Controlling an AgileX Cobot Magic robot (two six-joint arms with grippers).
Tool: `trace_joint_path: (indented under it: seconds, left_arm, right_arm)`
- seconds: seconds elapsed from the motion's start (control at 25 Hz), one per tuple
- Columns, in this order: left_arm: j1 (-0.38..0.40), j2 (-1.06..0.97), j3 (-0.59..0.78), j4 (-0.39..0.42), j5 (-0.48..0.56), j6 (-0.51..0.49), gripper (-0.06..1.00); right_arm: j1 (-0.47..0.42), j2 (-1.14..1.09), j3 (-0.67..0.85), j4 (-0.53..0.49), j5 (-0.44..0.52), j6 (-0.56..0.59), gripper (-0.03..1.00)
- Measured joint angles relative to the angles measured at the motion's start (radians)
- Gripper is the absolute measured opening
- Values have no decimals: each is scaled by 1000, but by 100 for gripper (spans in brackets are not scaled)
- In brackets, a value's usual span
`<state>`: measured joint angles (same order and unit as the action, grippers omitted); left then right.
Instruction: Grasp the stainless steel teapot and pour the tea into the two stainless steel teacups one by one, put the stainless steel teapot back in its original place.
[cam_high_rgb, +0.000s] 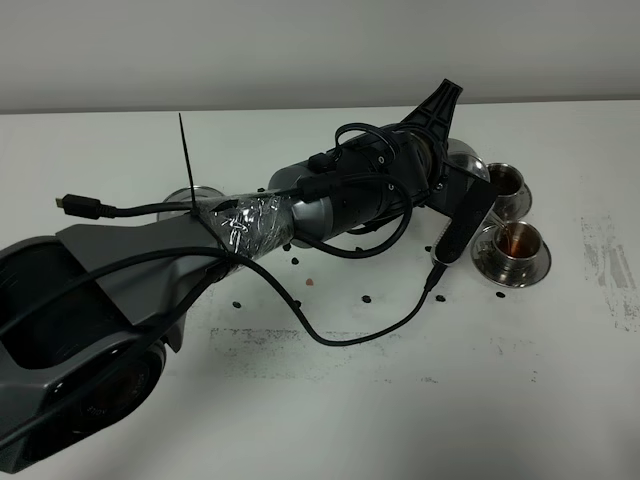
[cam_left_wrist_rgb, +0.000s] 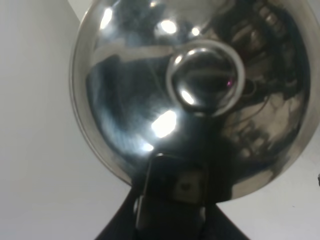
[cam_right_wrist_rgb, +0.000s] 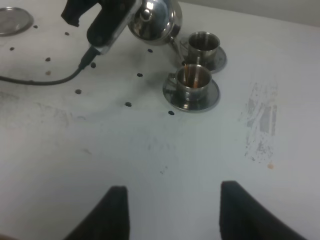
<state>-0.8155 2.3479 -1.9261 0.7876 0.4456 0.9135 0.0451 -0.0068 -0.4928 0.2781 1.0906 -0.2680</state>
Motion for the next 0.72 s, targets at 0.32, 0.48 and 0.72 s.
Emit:
trace_joint_path:
  seconds: [0.32, 0.48, 0.72]
  left_arm:
    - [0, 0, 0, 9, 0, 2, 16]
    - [0, 0, 0, 19, -8, 2, 16]
    - [-7, 0, 0, 26, -20, 3, 16]
  right_arm:
    - [0, 0, 0, 0, 0, 0, 40]
    - [0, 0, 0, 0, 0, -1, 40]
    - [0, 0, 0, 0, 0, 0, 40]
